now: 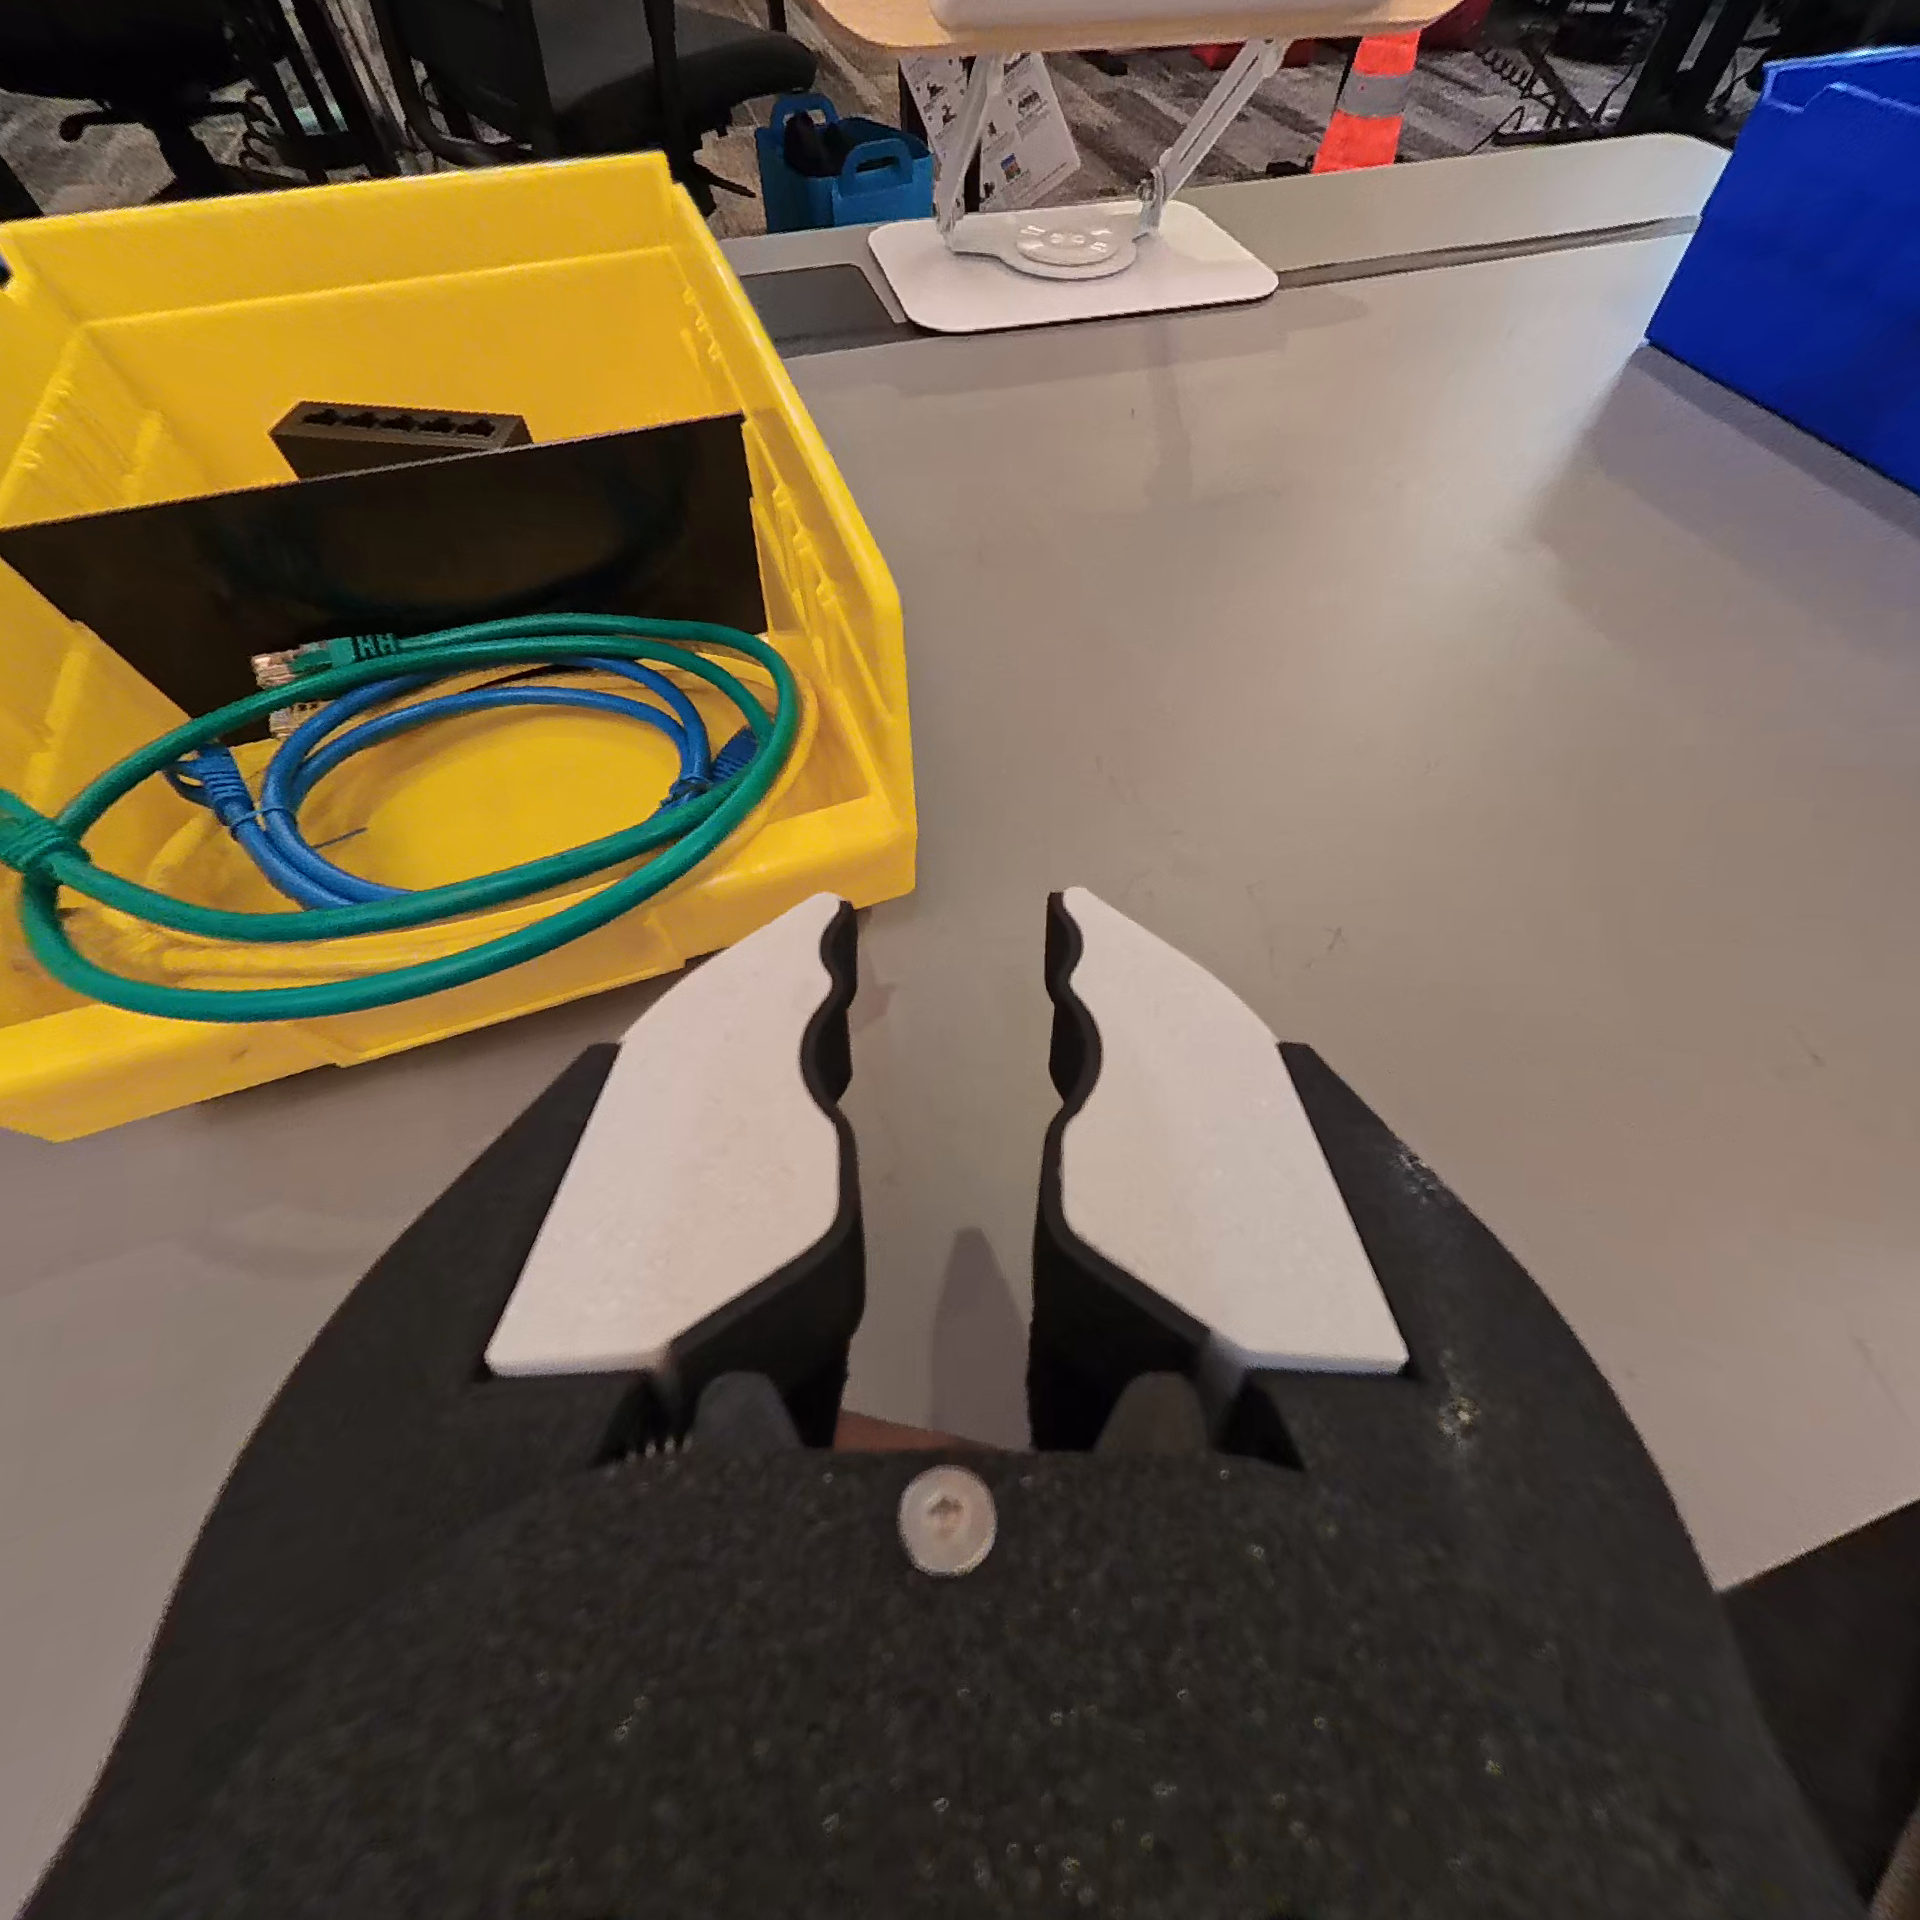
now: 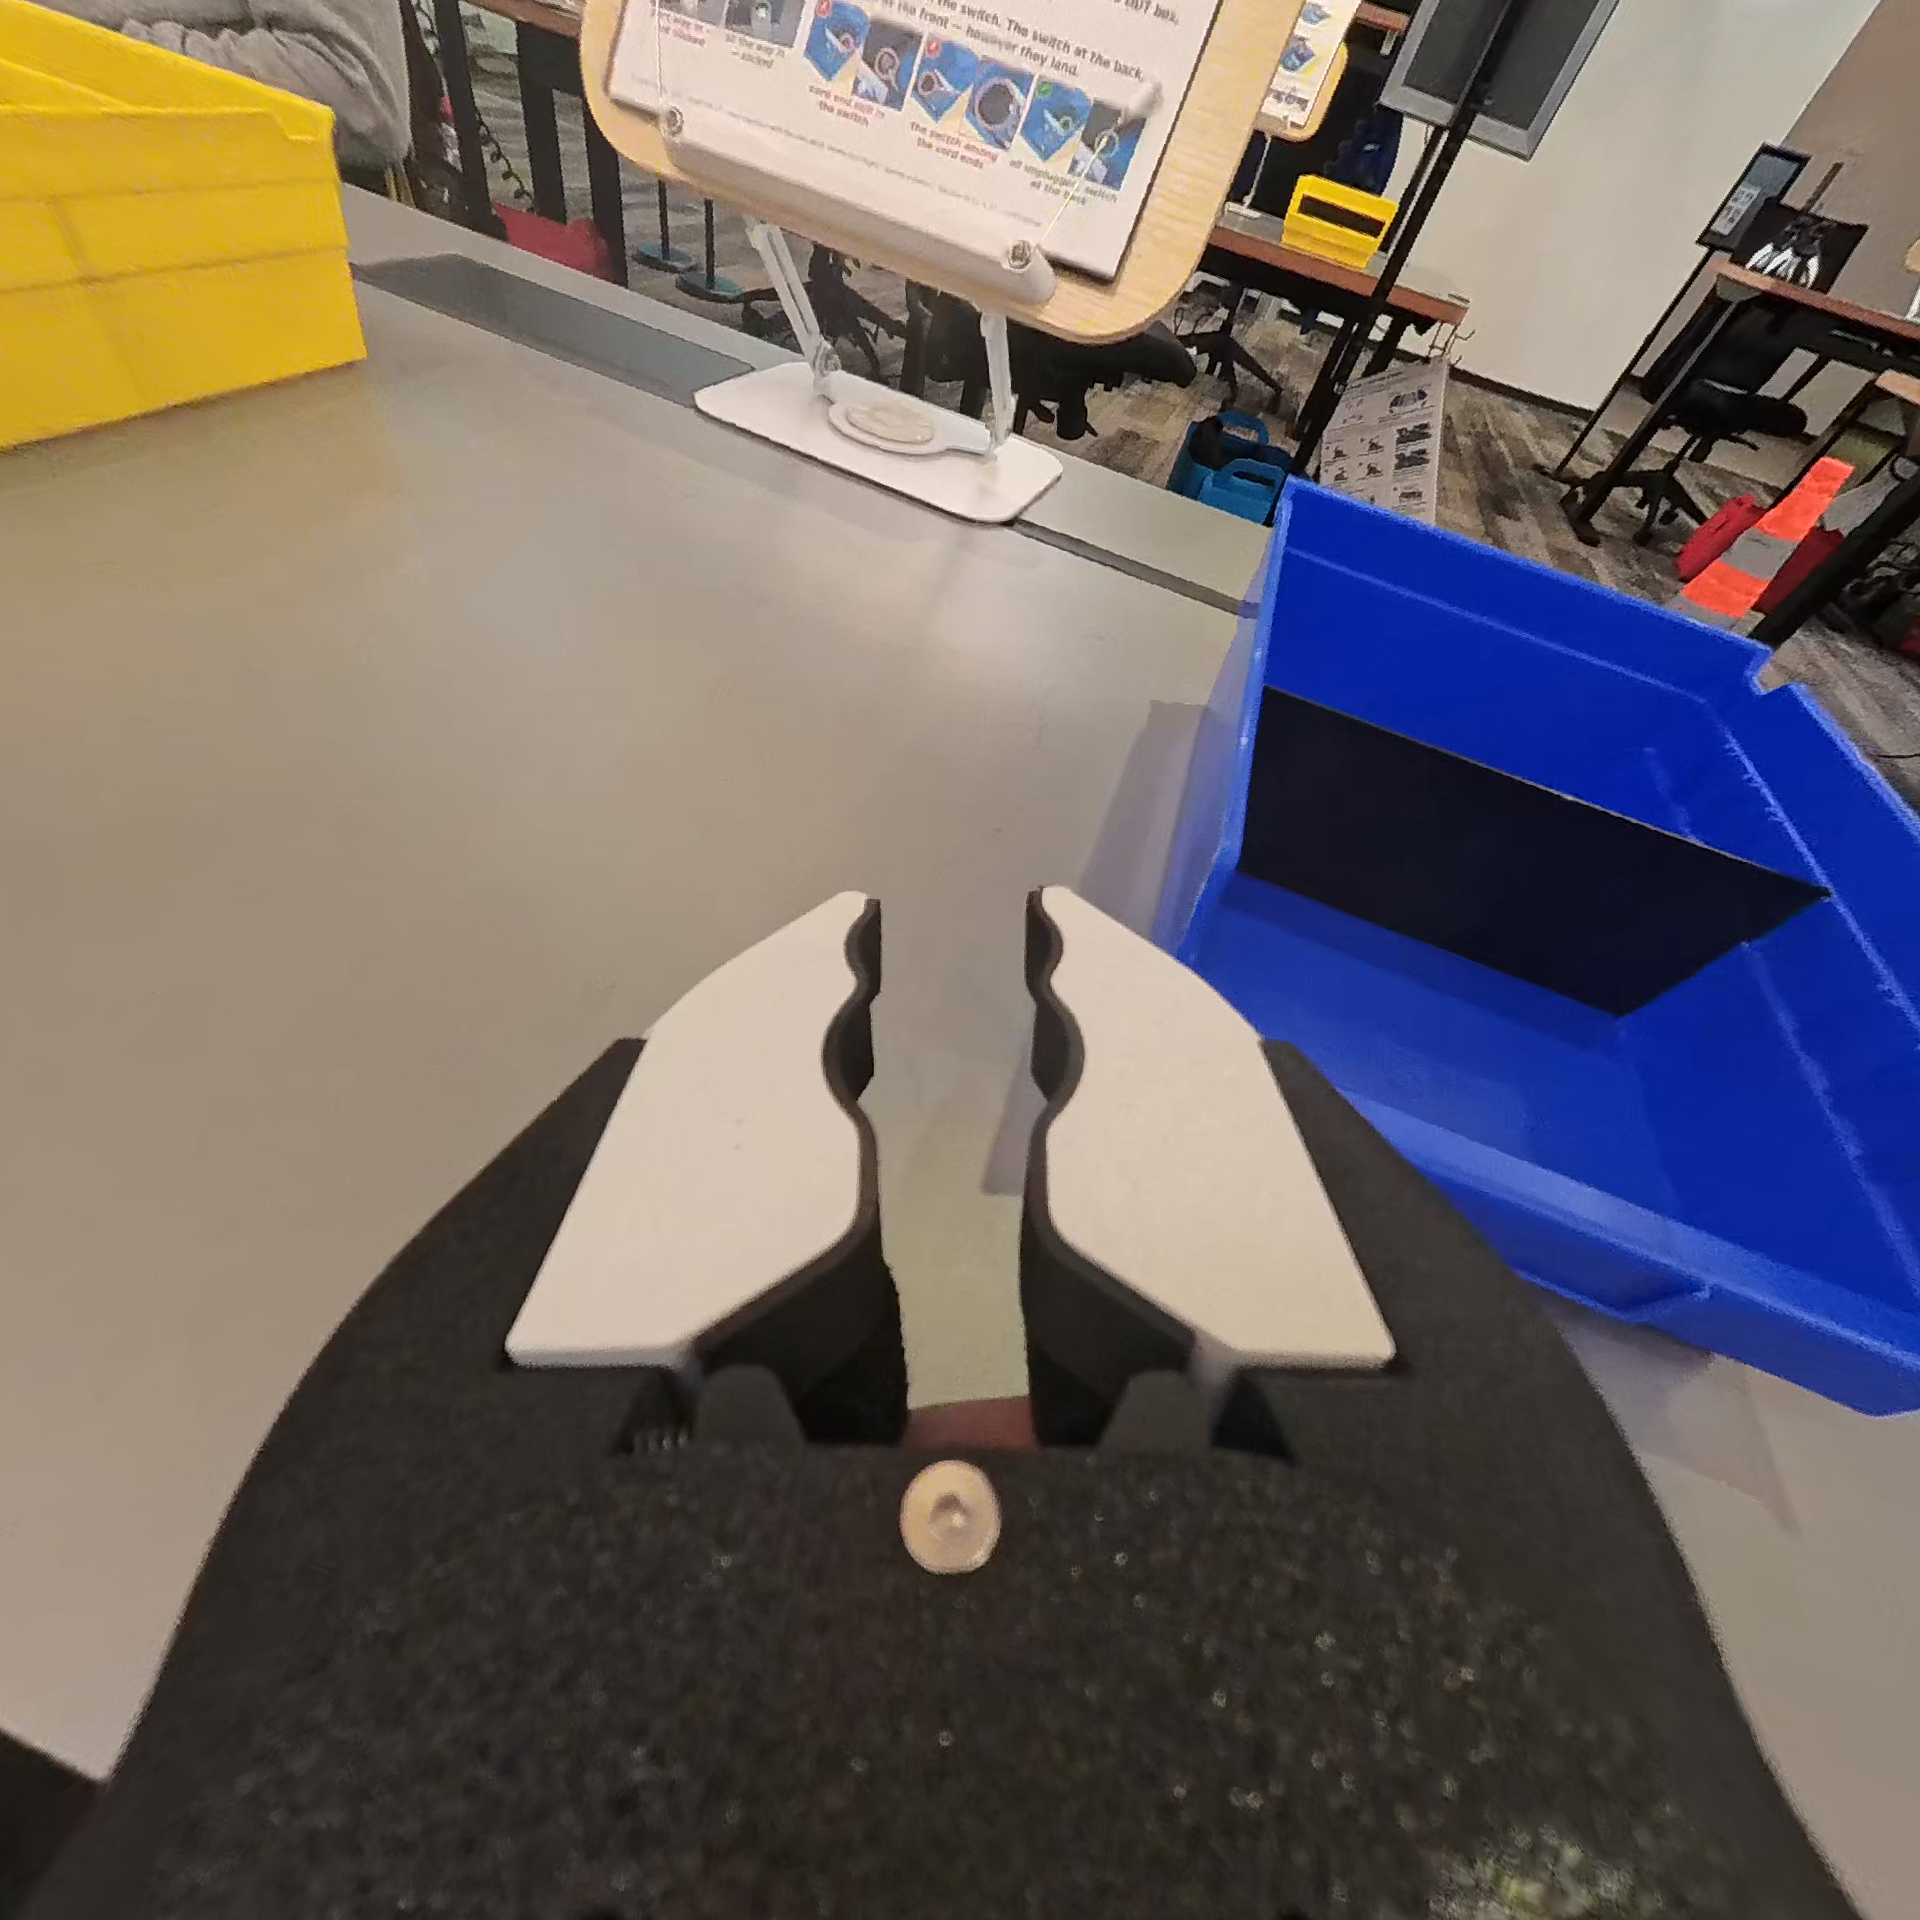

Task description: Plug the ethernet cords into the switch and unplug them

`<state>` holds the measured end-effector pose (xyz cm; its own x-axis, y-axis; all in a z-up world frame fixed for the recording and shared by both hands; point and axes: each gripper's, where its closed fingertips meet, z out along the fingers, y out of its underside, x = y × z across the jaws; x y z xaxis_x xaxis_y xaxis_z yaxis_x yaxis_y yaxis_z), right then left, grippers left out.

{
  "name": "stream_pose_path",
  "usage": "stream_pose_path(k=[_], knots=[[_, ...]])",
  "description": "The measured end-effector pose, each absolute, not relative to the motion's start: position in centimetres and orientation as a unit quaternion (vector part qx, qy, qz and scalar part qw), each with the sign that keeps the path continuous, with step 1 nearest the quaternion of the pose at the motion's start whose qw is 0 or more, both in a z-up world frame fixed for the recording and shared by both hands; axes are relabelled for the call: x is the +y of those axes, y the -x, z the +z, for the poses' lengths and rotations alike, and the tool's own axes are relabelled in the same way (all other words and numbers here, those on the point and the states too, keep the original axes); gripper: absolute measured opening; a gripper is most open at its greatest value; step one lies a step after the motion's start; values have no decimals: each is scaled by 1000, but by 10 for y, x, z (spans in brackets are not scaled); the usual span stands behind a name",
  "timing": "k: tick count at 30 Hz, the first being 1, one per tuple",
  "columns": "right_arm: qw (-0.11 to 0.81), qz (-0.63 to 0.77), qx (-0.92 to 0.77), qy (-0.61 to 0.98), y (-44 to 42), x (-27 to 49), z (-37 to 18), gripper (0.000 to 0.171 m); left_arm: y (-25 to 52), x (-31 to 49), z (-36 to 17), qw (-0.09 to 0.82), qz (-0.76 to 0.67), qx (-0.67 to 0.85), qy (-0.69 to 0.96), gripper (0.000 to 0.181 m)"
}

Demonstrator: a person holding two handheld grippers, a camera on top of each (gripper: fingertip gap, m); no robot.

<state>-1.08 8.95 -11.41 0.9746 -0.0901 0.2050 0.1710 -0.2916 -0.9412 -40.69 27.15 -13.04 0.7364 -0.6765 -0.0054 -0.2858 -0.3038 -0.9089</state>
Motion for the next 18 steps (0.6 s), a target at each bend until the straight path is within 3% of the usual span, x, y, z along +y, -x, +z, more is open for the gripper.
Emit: stream_pose_path(k=[4, 7, 9, 14, 18], knots=[[623, -57, -9, 780, 27, 82, -96, 26, 413, 272, -120, 467, -236, 320, 790, 35], [632, -15, -8, 774, 41, 79, -87, 26, 434, 302, -93, 436, -242, 291, 816, 48], [632, -11, -21, 774, 49, 81, -85, 27, 450, 333, -82, 417, -211, 267, 843, 43], [621, -13, -61, 781, 71, 86, -91, 27, 474, 406, -118, 242, -85, 217, 942, 41], [612, 7, -77, 787, 87, 87, -98, 28, 490, 421, -157, 110, -7, 211, 971, 41]])
